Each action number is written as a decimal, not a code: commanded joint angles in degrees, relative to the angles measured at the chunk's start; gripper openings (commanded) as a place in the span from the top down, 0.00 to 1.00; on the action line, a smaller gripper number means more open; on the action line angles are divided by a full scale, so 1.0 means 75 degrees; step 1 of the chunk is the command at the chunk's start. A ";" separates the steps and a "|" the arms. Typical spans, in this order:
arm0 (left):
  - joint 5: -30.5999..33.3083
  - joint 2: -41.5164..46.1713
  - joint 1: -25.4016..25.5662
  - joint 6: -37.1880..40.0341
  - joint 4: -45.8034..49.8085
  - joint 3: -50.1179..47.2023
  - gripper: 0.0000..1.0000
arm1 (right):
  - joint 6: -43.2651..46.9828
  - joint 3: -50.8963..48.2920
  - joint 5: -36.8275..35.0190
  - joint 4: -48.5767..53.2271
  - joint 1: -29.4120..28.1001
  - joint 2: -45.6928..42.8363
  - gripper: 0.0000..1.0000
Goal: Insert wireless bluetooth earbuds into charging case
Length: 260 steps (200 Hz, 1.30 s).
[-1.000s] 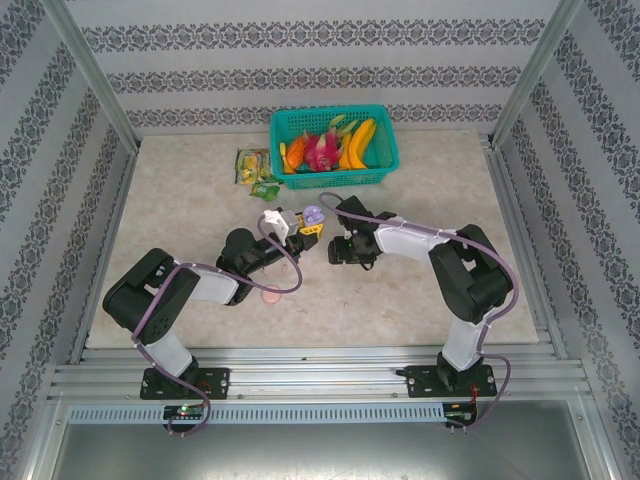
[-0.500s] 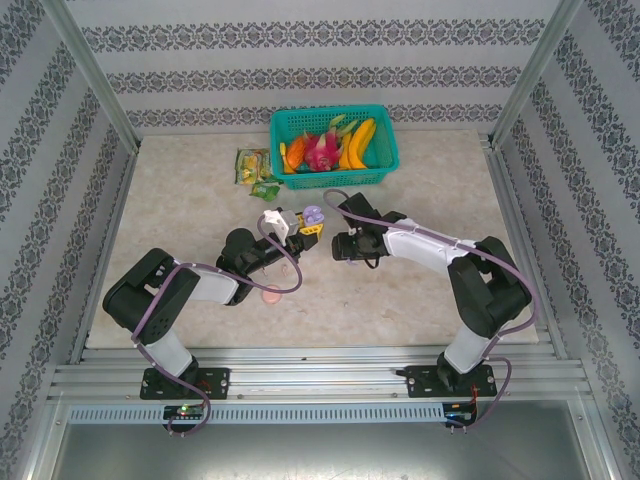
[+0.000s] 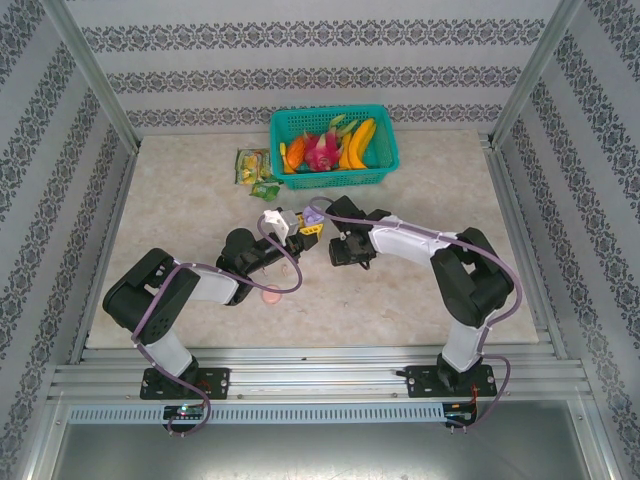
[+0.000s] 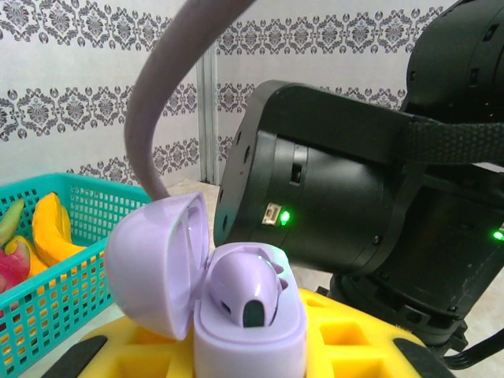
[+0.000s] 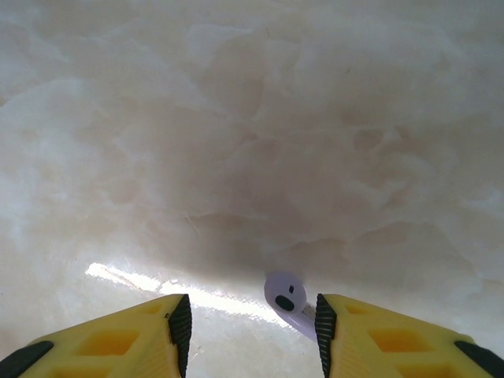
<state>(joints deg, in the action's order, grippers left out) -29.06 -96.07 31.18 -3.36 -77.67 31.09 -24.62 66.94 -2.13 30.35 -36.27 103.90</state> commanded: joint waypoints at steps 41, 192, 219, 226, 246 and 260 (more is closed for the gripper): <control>0.0033 0.0131 0.0066 -0.0069 -0.0508 0.0052 1.00 | 0.0236 0.0397 -0.0448 0.0377 -0.0049 0.0528 0.57; 0.0059 0.0114 0.0063 -0.0075 -0.0507 0.0084 1.00 | 0.0213 0.0346 -0.0410 0.0336 0.0074 0.0721 0.65; 0.0043 0.0106 0.0069 -0.0080 -0.0507 0.0104 1.00 | 0.0213 0.0242 -0.0427 0.0326 0.0078 0.0649 0.66; 0.0049 0.0104 0.0065 -0.0077 -0.0507 0.0108 1.00 | 0.0219 0.0222 -0.0439 0.0328 0.0094 0.0633 0.67; 0.0049 0.0096 0.0073 -0.0080 -0.0507 0.0105 1.00 | 0.0214 0.0178 -0.0432 0.0325 0.0099 0.0585 0.68; 0.0045 0.0106 0.0073 -0.0092 -0.0506 0.0095 1.00 | 0.0201 0.0148 -0.0430 0.0323 0.0108 0.0549 0.69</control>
<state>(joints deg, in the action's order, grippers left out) -28.60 -96.07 31.18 -3.36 -77.67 31.09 -23.57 69.45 -4.27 31.51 -36.10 109.23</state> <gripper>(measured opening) 0.240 0.314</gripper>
